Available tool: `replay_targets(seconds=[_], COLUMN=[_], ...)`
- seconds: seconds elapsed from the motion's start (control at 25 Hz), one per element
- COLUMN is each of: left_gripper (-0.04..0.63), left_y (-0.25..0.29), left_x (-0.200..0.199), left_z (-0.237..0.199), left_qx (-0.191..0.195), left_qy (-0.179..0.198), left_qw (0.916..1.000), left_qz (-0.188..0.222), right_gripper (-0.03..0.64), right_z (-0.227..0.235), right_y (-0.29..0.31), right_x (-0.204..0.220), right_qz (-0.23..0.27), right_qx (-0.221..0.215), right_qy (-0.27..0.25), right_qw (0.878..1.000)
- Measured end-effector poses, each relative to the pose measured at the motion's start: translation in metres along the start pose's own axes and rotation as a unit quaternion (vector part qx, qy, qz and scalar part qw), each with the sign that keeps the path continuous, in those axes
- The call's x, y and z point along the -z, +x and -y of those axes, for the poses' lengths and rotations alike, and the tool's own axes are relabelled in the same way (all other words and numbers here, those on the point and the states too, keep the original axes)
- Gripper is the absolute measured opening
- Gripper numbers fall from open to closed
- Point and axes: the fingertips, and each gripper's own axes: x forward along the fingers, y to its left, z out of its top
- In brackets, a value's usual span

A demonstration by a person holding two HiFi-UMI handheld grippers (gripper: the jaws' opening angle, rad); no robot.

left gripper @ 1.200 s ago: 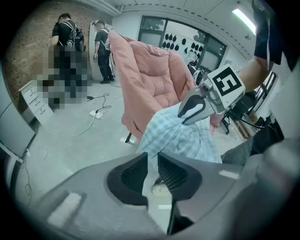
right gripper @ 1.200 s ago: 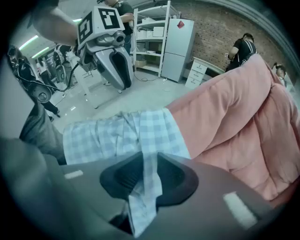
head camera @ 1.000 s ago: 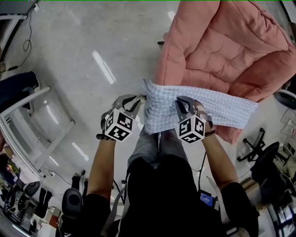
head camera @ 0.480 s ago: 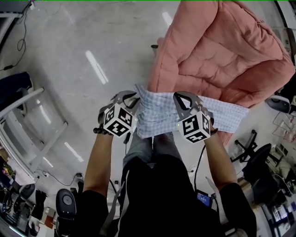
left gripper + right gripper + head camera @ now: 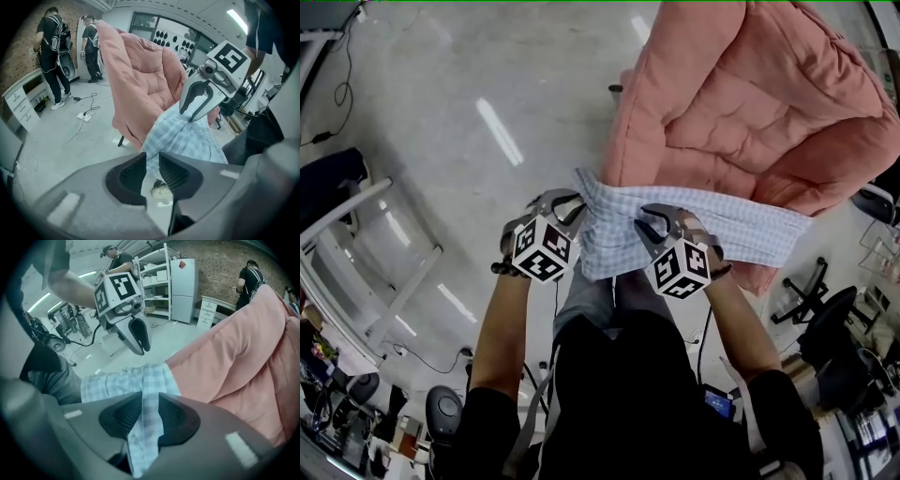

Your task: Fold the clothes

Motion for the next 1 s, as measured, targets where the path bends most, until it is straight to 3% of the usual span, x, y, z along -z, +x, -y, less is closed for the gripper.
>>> replay_targets(seconds=[0.36,0.52,0.8,1.0], left_gripper=[0.092,0.092,0.092,0.092], left_y=[-0.002,-0.001,-0.002,-0.001], left_x=[0.008,0.012,0.018,0.012], left_z=[0.002,0.006,0.005,-0.008], left_qx=[-0.004,-0.004,-0.01,-0.019], left_qy=[-0.006,-0.012,-0.018,-0.021], left_qw=[1.0,0.9999,0.9998,0.9996], left_qz=[0.002,0.002,-0.003,0.001], right_gripper=[0.12,0.124,0.017,0.014], right_z=[-0.006,-0.006,0.013,0.018], right_y=[0.015,0.02,0.012,-0.008], right_x=[0.003,0.01,0.0,-0.011], right_qz=[-0.017,-0.031,-0.014,0.004], right_qx=[-0.019,-0.007,0.012,-0.004], right_qy=[-0.018,-0.031,-0.027,-0.024], right_qw=[1.0,0.999,0.999,1.0])
